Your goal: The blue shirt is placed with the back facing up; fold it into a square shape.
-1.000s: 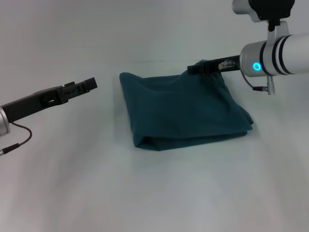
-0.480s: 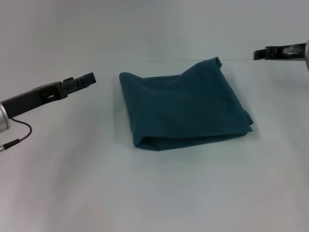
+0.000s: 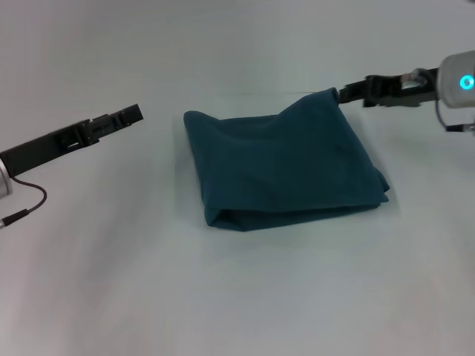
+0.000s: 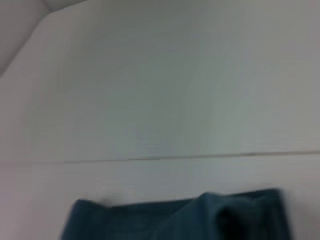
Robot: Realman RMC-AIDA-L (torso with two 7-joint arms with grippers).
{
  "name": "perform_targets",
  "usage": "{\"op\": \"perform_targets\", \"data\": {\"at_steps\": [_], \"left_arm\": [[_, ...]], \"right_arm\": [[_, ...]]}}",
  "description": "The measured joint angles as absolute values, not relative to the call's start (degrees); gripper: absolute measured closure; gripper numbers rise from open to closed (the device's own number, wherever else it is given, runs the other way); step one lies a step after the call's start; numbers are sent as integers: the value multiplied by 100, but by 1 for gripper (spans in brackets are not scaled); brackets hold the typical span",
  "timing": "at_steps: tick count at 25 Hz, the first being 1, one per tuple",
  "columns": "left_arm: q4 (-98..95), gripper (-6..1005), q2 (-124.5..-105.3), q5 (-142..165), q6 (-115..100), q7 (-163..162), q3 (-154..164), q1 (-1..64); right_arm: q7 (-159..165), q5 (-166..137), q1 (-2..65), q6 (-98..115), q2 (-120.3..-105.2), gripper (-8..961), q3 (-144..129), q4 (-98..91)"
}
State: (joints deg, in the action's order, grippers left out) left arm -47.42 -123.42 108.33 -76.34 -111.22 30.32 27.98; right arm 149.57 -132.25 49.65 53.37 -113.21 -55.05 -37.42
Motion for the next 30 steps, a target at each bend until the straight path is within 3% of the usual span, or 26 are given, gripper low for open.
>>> {"op": "perform_targets", "data": {"at_steps": [9,15,21,24,25,26,30], "left_arm": [[-4736,63,-12360,10735,-7578,-11135,2817,2776],[-4726,63,-12380,10601,-7567,-11138,2796,2730],[-4726,62,-12383,10599,-7566,-11145,2792,2713],[-4728,62,-12384,10599,-7565,-11151,2791,2713],[-4728,62,-12384,10599,-7569,-11152,2796,2714],[-4728,62,-12384,10599,-7567,-11153,2791,2713],[-4729,62,-12383,10599,-7561,-11153,2798,2721]], "right_arm": [[14953,-12371,5099,5336,-11439,392,-5496,-3295],[14733,-12329,5231,4094,-11676,397,-5535,-2734],[14662,-12714,5382,3260,-11776,397,-5597,-2397],[15115,-13445,5354,2775,-11716,396,-5600,-2475],[15530,-13868,5330,2583,-11555,396,-5545,-2486],[15530,-13868,5330,2583,-11555,396,-5545,-2486],[15810,-13914,5172,3003,-11250,396,-5433,-2749]]}}
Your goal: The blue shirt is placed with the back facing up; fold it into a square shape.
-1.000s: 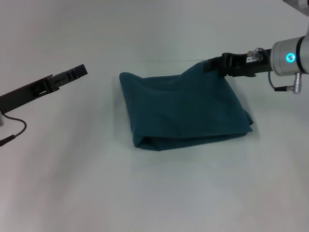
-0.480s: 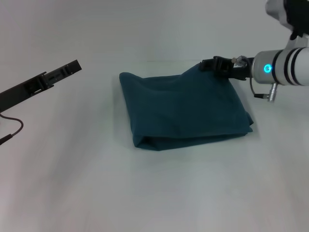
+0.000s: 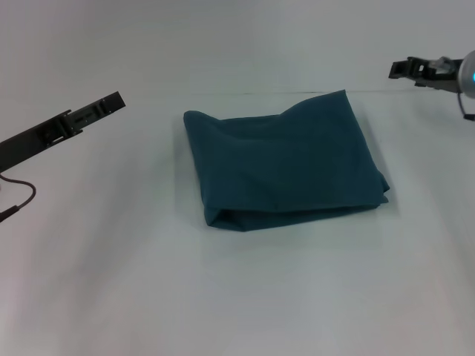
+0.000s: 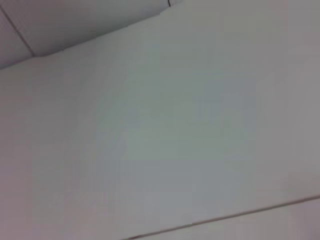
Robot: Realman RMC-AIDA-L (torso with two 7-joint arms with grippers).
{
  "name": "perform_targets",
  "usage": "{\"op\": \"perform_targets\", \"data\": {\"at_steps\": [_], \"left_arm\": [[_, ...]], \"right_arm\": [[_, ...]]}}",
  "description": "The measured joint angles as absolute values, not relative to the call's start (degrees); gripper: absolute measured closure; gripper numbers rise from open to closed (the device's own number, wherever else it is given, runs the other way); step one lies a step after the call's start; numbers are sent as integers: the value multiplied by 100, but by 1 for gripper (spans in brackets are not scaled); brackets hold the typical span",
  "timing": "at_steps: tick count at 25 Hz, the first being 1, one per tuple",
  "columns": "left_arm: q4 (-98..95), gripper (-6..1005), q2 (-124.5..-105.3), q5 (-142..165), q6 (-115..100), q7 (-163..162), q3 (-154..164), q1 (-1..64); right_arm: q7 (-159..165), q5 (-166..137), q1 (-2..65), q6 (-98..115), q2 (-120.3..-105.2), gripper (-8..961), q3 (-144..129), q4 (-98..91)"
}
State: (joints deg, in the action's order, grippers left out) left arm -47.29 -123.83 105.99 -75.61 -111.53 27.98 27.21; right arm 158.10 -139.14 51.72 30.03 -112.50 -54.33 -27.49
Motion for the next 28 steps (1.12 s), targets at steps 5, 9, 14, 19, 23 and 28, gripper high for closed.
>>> {"op": "perform_targets", "data": {"at_steps": [5,9,14,19,23,28], "left_arm": [[-4729,63,-12370,10599,-7557,-11167,2797,2722],[-4729,63,-12369,10599,-7527,-11171,2795,2712],[-4720,63,-12383,10599,-7518,-11171,2799,2725],[-4662,62,-12384,10599,-7505,-11171,2795,2768],[-4656,62,-12384,10600,-7466,-11171,2817,2804],[-4647,62,-12384,10599,-7447,-11170,2828,2822]], "right_arm": [[15722,-13346,4689,4356,-11234,397,-5236,-3907],[15257,-12478,4627,4983,-11256,397,-5192,-3849],[14688,-12014,4777,4631,-11513,397,-5188,-3200],[14411,-11866,4964,3863,-11821,397,-5206,-2762],[14374,-11968,5264,3291,-11880,397,-5281,-2300],[14417,-12349,5476,2490,-11880,397,-5399,-1807]]}}
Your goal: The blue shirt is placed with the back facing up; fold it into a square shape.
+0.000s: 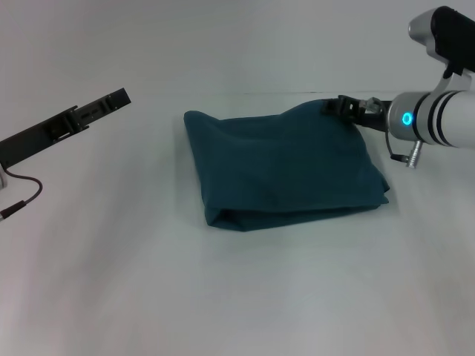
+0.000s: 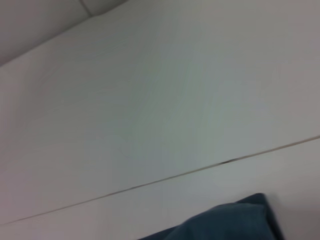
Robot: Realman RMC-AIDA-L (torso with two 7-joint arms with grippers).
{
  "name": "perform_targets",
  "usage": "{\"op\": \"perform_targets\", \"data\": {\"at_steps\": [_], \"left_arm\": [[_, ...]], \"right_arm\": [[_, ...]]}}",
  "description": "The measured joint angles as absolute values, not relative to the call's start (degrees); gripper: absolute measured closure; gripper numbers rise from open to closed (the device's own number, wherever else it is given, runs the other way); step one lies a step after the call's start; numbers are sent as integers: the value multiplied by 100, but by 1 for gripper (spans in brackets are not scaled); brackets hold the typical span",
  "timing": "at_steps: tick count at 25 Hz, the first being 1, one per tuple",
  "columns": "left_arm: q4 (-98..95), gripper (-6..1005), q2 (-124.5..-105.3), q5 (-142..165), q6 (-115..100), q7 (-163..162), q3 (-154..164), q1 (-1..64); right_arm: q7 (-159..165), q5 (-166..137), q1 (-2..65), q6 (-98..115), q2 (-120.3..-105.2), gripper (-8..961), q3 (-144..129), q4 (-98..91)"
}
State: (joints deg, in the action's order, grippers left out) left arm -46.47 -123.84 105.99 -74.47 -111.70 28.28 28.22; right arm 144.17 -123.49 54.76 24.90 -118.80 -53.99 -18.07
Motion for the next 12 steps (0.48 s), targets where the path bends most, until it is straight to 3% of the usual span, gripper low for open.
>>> {"op": "perform_targets", "data": {"at_steps": [7,12], "left_arm": [[-4601,63,-12377,10600,-7414,-11149,2800,2835],[-4594,64,-12317,10665,-7417,-11388,2847,2828]], "right_arm": [[14490,-12366,5269,2952,-11710,397,-5279,-2232],[14879,-12351,4829,4997,-11457,397,-5015,-3656]]}}
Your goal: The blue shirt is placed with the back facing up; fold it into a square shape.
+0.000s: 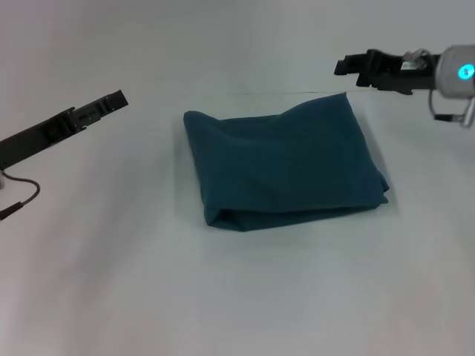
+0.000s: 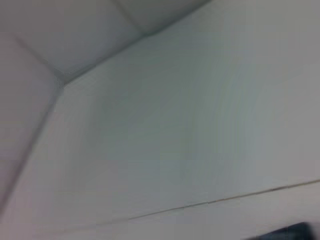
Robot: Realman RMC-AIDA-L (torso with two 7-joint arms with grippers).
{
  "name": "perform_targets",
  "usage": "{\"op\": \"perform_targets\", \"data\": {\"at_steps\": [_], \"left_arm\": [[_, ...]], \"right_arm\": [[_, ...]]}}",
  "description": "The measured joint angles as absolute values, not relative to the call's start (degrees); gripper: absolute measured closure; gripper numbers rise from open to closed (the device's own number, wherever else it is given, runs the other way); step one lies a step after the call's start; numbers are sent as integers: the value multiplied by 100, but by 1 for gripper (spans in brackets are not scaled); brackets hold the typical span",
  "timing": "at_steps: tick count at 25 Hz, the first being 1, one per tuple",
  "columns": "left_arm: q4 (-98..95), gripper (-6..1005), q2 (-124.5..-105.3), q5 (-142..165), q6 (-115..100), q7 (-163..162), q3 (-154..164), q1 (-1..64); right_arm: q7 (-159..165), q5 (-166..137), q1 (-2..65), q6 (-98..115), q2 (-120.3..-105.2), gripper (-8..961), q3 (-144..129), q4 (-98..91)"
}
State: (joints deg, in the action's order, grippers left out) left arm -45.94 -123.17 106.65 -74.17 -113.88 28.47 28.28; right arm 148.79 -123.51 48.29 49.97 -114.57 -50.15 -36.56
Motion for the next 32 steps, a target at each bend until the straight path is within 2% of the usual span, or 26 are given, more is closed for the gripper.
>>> {"op": "perform_targets", "data": {"at_steps": [5,7,10,14,16,22,32], "left_arm": [[-4742,64,-12168,11229,-7935,-12522,2870,2716],[-4867,65,-12131,11730,-8254,-12983,2872,2721],[-5056,65,-12126,12489,-8851,-13300,2890,2767],[-5209,66,-12381,12380,-8996,-12137,2944,2662],[-4926,66,-12437,12028,-8832,-10875,3033,2600],[-4125,67,-12391,11742,-8270,-9505,3387,2784],[-4019,89,-12380,12181,-7434,-13360,4019,3309]], "right_arm": [[15308,-12350,4764,6731,-10789,397,-4781,-3828],[15419,-12351,4736,7082,-10618,397,-4606,-3823],[15468,-12364,4669,7402,-10489,397,-4279,-3815],[15439,-12379,4572,7544,-10445,397,-4114,-3801],[15430,-12372,4528,7548,-10444,397,-4104,-3791],[15457,-12356,4460,7552,-10464,397,-4080,-3775],[15474,-12349,4469,7583,-10475,396,-4006,-3775]]}}
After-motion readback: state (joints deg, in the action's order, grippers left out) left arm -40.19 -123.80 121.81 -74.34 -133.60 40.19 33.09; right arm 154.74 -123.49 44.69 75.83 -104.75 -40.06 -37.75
